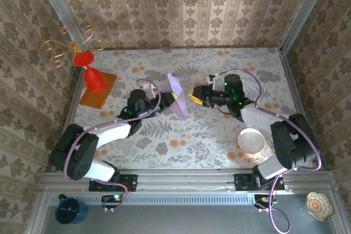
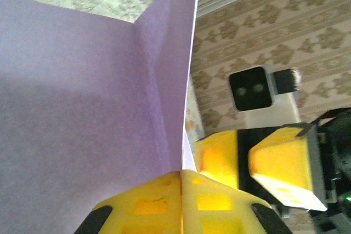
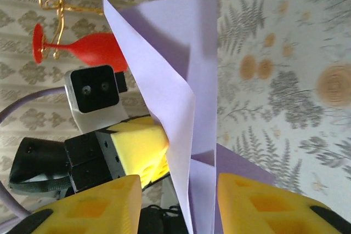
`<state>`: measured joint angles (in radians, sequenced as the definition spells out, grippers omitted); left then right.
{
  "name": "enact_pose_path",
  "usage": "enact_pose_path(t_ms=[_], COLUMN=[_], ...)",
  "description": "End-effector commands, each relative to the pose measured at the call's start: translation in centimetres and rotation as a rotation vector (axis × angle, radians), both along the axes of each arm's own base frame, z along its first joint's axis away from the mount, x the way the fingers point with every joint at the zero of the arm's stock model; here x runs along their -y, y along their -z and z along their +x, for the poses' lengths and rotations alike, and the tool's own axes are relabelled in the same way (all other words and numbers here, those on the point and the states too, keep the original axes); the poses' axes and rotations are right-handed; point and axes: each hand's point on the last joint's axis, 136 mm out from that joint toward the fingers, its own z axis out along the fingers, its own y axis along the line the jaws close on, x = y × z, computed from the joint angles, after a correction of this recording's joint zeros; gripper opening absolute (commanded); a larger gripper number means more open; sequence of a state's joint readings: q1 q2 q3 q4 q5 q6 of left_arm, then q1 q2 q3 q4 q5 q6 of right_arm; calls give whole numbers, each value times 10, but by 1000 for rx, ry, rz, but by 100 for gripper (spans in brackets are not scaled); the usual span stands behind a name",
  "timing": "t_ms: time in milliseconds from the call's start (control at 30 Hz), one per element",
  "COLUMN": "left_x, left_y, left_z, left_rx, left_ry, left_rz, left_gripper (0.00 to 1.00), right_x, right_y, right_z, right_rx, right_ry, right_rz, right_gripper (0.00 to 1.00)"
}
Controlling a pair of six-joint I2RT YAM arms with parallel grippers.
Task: Fold a paper plane with a square sheet of paper (pick it up from the middle)
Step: Turn over the paper at the center of the table.
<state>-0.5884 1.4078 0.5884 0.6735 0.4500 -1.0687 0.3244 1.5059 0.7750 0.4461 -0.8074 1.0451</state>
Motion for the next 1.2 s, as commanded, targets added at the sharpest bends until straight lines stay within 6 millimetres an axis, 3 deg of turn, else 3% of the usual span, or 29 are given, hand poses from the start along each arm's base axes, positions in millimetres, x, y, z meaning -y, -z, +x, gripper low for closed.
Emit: enact_pose_path(t_ms=[0, 67, 100, 333, 467, 633, 933, 1167], left_x=[-9, -18, -23, -58, -66, -67, -40, -22], left_y=[0, 5, 5, -5, -8, 5, 66, 118], left_z=[-3, -6, -6, 3, 14, 28, 40, 32], left_rx=[53, 65, 80, 176, 248, 282, 306, 234], left_ry=[-9, -20, -25, -82, -110, -118, -17, 71], left_rz=[224, 411, 511, 1070, 1402, 1788, 2054, 1988], left_gripper=[9, 8, 8, 8, 8, 8, 7, 9], right_x=[25, 40, 48, 90, 110, 126, 152, 160], right_y=[12, 22, 15, 26, 31, 40, 60, 67], right_z=[-3, -3, -4, -7, -10, -17, -26, -28], right_rx=[28, 19, 45, 33, 21, -9, -80, -105], right_ry=[59, 98, 122, 249, 310, 353, 430, 450], right_rz=[-146, -229, -257, -407, -464, -493, -491, -481], right_gripper=[46, 47, 47, 48, 48, 49, 49, 49])
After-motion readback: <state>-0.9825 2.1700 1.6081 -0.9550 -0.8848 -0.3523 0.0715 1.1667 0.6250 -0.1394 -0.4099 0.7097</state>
